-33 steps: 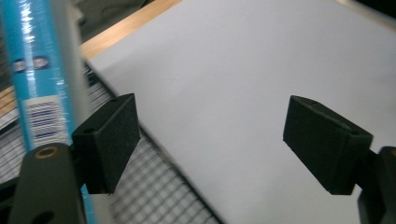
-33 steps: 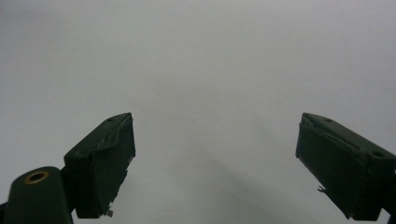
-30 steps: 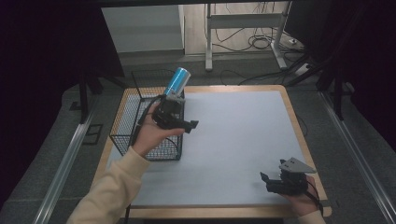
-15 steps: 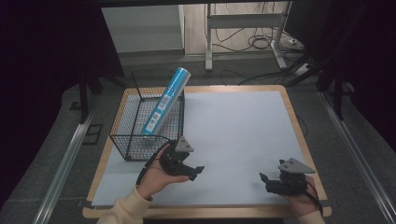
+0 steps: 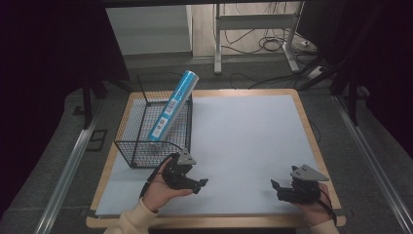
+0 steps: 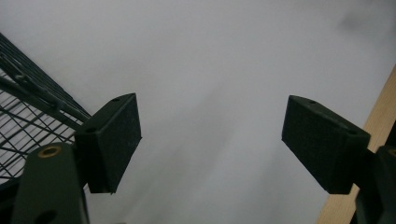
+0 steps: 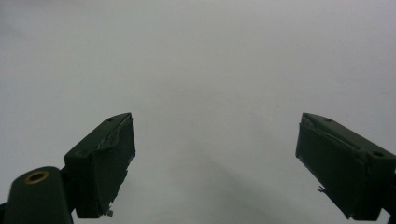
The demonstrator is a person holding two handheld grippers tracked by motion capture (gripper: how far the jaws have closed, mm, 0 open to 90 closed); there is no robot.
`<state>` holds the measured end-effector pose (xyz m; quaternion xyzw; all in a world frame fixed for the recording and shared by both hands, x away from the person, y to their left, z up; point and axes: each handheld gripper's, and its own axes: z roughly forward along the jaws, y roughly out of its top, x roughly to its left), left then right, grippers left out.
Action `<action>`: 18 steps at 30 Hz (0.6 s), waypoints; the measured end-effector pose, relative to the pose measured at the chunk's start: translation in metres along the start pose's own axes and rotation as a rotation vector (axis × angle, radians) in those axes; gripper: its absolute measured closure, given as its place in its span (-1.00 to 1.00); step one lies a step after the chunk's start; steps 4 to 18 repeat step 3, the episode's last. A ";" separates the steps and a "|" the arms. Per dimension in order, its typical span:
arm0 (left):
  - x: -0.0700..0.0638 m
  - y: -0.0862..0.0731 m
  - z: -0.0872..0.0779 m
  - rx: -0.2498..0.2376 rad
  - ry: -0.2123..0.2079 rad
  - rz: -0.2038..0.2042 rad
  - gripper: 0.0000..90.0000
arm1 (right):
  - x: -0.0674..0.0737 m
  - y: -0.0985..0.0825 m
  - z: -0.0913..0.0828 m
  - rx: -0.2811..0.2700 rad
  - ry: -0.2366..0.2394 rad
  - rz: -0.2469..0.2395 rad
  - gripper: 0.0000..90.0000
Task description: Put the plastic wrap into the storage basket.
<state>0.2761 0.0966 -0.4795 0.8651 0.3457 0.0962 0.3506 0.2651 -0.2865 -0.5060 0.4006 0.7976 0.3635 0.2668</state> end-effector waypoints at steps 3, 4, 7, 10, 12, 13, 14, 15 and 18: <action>0.001 -0.002 0.002 0.001 0.002 0.004 -0.57 | 0.000 0.001 0.001 -0.010 -0.003 0.002 -0.73; 0.001 -0.002 0.002 0.001 0.002 0.004 -0.57 | 0.000 0.001 0.001 -0.010 -0.003 0.002 -0.73; 0.001 -0.002 0.002 0.001 0.002 0.004 -0.57 | 0.000 0.001 0.001 -0.010 -0.003 0.002 -0.73; 0.001 -0.002 0.002 0.001 0.002 0.004 -0.57 | 0.000 0.001 0.001 -0.010 -0.003 0.002 -0.73; 0.001 -0.002 0.002 0.001 0.002 0.004 -0.57 | 0.000 0.001 0.001 -0.010 -0.003 0.002 -0.73; 0.001 -0.002 0.002 0.001 0.002 0.004 -0.57 | 0.000 0.001 0.001 -0.010 -0.003 0.002 -0.73; 0.001 -0.002 0.002 0.001 0.002 0.004 -0.57 | 0.000 0.001 0.001 -0.010 -0.003 0.002 -0.73; 0.001 -0.002 0.002 0.001 0.002 0.004 -0.57 | 0.000 0.001 0.001 -0.010 -0.003 0.002 -0.73; 0.001 -0.002 0.002 0.001 0.002 0.004 -0.57 | 0.000 0.001 0.001 -0.010 -0.003 0.002 -0.73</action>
